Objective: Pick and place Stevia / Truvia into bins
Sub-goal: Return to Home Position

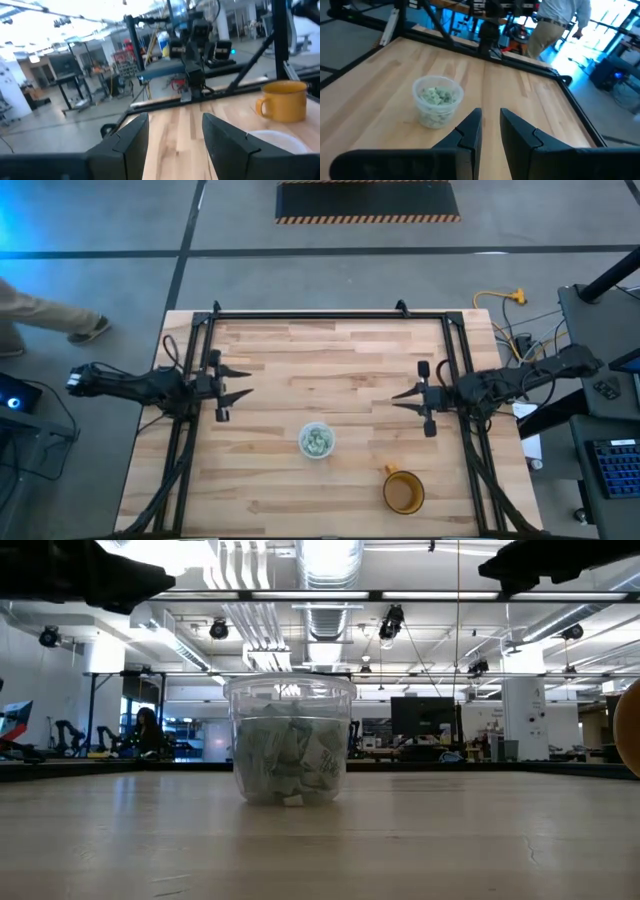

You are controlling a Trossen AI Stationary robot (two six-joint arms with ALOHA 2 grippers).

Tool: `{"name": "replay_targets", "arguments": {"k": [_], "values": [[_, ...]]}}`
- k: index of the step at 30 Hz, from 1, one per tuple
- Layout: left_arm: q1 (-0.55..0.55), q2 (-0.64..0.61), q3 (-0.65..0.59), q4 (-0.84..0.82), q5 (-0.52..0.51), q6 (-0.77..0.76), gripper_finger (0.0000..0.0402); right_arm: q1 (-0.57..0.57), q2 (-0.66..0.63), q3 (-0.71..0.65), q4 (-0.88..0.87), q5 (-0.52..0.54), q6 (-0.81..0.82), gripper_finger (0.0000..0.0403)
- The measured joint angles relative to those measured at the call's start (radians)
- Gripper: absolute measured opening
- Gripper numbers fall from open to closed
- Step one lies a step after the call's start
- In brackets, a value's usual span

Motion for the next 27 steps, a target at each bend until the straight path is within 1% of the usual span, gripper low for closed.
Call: {"name": "replay_targets", "arguments": {"k": [4,8,12,20,24,27], "values": [[0.0,-0.09,-0.041,-0.01,0.0,0.005,0.0169,-0.043,-0.046,-0.028,0.003,-0.015,0.026,0.0059],[0.0,-0.169,-0.075,-0.059,-0.001,0.004,0.0169,-0.092,-0.131,-0.078,0.005,-0.116,0.025,0.0059],[0.0,-0.24,-0.092,-0.091,-0.01,-0.025,0.0169,-0.141,-0.247,-0.143,0.011,-0.156,0.032,0.0059],[0.003,-0.229,-0.104,-0.132,-0.056,-0.059,0.0169,-0.229,-0.488,-0.266,0.003,-0.164,0.079,0.0059],[0.003,-0.233,-0.104,-0.14,-0.083,-0.072,0.0169,-0.273,-0.596,-0.325,0.001,-0.224,0.105,0.0059],[0.003,-0.229,-0.104,-0.141,-0.084,-0.073,0.0169,-0.306,-0.655,-0.348,0.002,-0.264,0.11,0.0059]]}}
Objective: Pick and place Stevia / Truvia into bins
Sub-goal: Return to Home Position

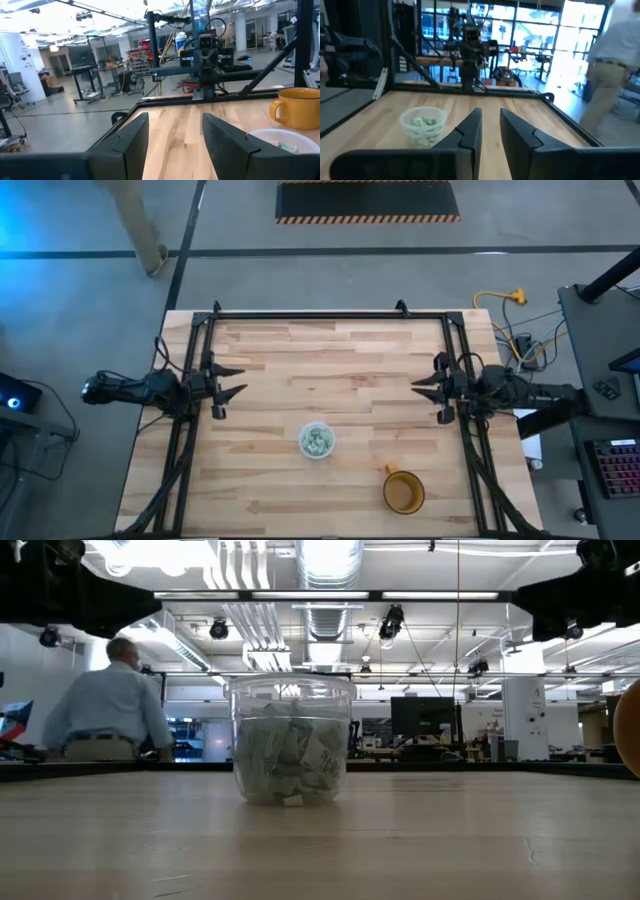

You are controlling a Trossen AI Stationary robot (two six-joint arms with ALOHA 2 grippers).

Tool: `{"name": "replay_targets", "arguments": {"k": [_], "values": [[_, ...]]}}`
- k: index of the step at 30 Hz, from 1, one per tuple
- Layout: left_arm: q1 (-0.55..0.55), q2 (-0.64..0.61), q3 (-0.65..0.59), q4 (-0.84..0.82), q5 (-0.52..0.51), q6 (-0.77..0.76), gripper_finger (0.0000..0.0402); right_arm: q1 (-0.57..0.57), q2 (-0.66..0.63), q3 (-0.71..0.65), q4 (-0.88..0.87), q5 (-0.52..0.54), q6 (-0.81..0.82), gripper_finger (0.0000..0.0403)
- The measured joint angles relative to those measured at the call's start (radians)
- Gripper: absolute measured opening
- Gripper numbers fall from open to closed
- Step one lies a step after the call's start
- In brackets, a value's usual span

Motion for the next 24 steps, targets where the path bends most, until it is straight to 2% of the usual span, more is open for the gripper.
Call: {"name": "replay_targets", "arguments": {"k": [4,10,14,24], "values": [[0.001,0.0,0.0,-0.028,0.0,-0.01,0.0169,-0.034,0.008,-0.009,-0.02,-0.057,0.015,0.0059],[0.001,-0.004,-0.002,-0.118,0.0,-0.082,0.0169,-0.048,0.006,-0.052,-0.013,-0.058,0.03,0.0059],[0.001,-0.005,-0.027,-0.118,0.0,-0.088,0.0169,-0.049,0.001,-0.112,0.078,-0.043,0.009,0.0059],[0.001,-0.005,-0.06,-0.05,-0.003,-0.083,0.0169,-0.054,0.015,-0.113,0.08,-0.038,-0.041,0.0059]]}}
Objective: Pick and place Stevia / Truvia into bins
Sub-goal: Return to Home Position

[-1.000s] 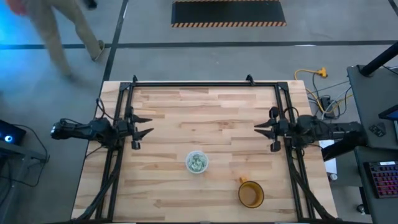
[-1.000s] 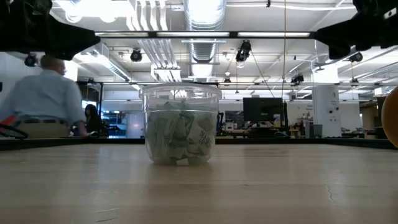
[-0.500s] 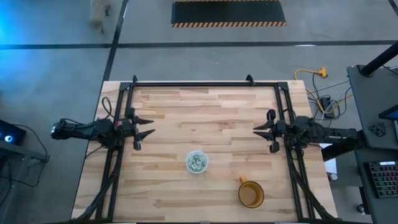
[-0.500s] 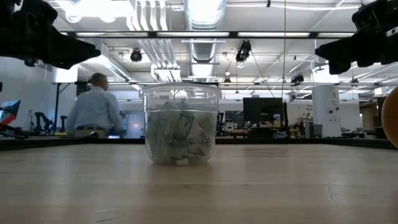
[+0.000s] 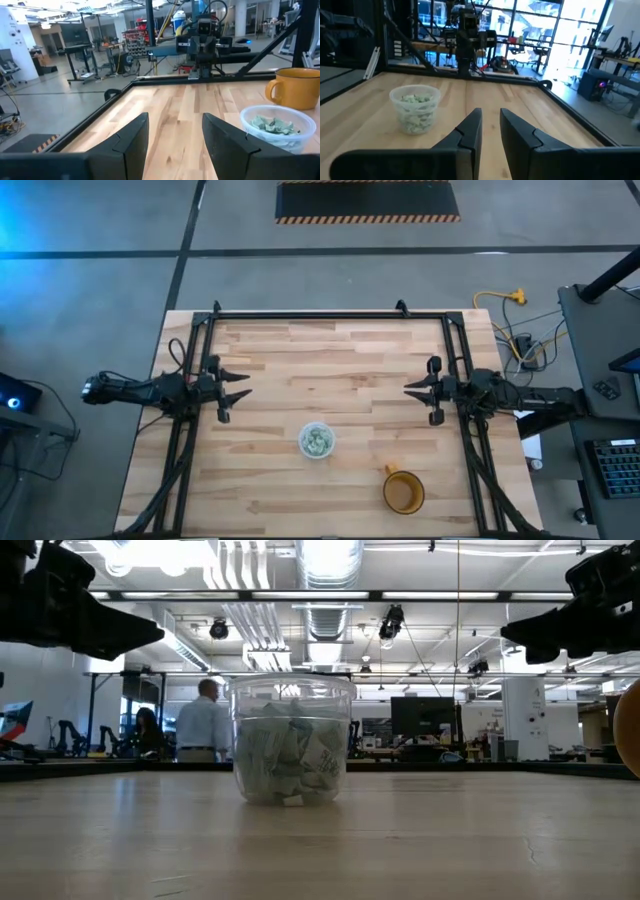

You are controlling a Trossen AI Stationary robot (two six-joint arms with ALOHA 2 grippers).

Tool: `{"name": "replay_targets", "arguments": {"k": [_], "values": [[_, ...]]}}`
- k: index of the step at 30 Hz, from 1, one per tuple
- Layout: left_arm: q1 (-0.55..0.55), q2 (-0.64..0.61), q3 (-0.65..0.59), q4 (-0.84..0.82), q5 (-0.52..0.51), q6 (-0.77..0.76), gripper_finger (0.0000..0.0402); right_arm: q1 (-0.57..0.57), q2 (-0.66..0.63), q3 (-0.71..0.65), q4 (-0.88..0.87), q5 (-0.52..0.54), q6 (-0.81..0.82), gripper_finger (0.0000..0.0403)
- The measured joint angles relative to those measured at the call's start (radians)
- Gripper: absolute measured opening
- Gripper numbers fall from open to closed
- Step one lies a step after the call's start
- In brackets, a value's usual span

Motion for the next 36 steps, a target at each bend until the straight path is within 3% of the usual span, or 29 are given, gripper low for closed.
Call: {"name": "replay_targets", "arguments": {"k": [36], "values": [[0.0,0.111,-0.004,0.018,-0.001,0.001,0.0169,0.0,0.001,0.0,-0.002,0.012,-0.023,0.0059]]}}
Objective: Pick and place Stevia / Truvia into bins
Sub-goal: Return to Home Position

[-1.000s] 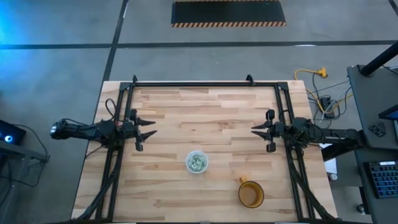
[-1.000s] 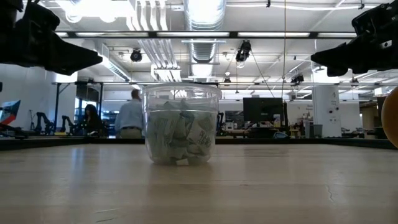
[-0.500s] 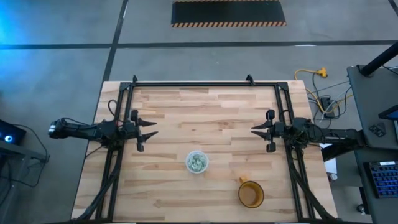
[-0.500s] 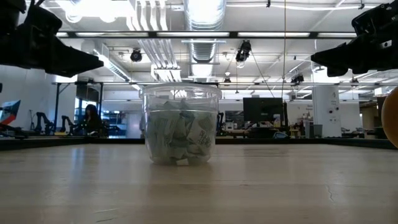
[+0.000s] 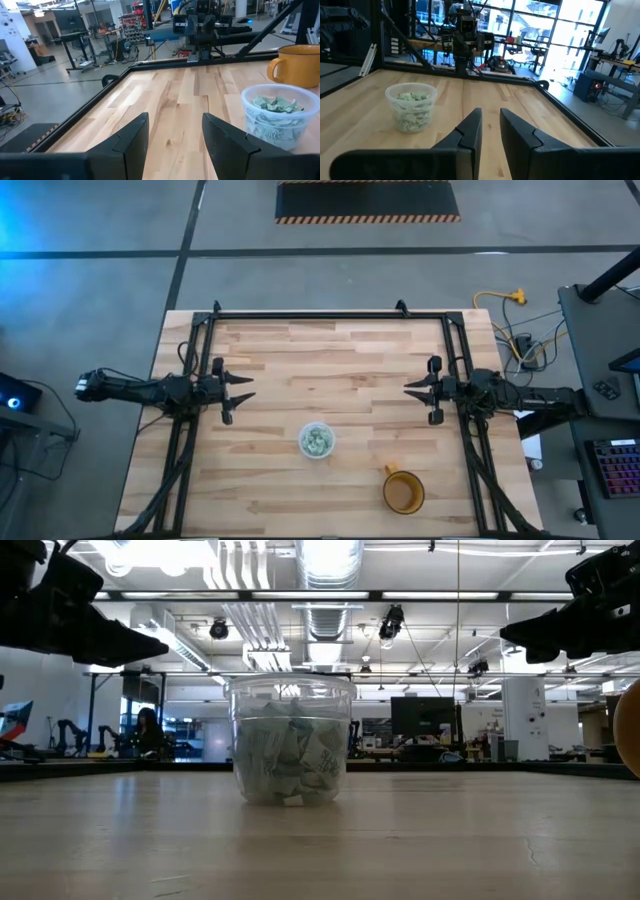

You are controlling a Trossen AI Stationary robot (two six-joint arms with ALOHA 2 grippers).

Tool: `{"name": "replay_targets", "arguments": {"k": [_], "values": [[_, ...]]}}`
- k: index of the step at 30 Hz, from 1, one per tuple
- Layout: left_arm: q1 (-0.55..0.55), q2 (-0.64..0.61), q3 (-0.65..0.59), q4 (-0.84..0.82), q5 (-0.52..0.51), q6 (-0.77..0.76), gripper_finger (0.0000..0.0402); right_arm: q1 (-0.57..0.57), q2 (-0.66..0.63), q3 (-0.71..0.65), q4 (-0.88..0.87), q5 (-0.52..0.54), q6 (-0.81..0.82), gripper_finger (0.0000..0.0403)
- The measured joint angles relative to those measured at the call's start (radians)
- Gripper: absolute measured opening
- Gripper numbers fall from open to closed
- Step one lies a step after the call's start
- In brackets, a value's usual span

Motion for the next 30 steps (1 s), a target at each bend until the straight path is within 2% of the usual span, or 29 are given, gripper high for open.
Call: {"name": "replay_targets", "arguments": {"k": [30], "values": [[0.0,0.064,0.0,0.001,0.0,0.0,0.0169,0.0,0.0,0.001,0.0,0.0,0.003,0.0059]]}}
